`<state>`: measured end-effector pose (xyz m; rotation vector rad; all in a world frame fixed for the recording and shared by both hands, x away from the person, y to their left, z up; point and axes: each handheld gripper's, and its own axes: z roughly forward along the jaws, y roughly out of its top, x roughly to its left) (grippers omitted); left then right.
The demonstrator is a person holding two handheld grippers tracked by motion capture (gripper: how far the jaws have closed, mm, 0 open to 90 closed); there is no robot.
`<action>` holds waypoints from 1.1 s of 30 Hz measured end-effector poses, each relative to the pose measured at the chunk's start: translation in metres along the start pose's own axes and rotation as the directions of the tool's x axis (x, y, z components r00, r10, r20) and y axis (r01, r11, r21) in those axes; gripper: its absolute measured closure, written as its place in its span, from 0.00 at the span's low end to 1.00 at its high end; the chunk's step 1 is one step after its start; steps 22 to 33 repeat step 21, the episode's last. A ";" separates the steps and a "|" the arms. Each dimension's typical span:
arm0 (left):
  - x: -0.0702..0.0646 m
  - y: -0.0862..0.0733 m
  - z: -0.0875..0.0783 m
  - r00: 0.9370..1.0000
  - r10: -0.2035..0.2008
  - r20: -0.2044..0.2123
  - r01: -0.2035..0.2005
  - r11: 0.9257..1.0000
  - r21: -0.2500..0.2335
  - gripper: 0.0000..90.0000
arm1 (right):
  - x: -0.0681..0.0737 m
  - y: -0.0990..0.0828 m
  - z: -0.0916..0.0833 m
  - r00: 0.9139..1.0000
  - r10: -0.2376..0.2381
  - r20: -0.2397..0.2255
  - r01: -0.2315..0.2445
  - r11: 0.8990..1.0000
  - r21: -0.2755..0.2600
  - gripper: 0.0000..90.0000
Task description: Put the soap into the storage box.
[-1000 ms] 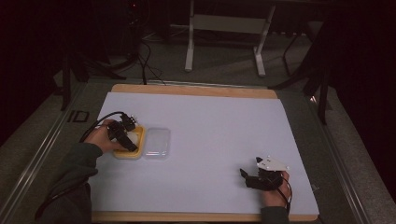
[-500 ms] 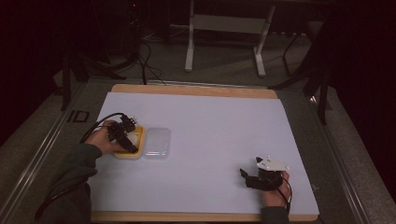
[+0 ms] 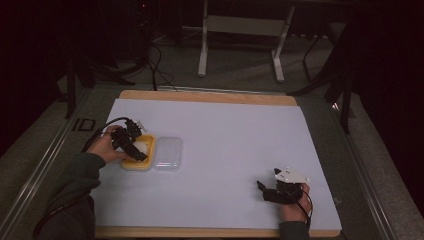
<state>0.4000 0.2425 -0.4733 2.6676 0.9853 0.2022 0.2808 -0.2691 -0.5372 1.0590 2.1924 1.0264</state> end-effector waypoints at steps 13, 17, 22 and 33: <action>-0.026 0.006 -0.020 0.997 0.069 -0.047 -0.074 0.991 -0.112 0.29 | 0.000 0.000 0.000 1.000 0.001 0.002 -0.001 1.000 -0.001 0.22; -0.040 0.007 -0.019 0.995 0.090 -0.046 -0.095 0.987 -0.131 0.35 | 0.000 0.000 0.000 1.000 0.000 0.002 0.000 1.000 0.000 0.22; -0.060 0.005 -0.012 0.994 0.102 -0.038 -0.107 0.980 -0.166 0.34 | 0.000 0.000 0.001 1.000 -0.002 -0.001 0.002 1.000 0.003 0.22; -0.060 0.005 -0.012 0.994 0.102 -0.038 -0.107 0.980 -0.166 0.34 | 0.000 0.000 0.001 1.000 -0.002 -0.001 0.002 1.000 0.003 0.22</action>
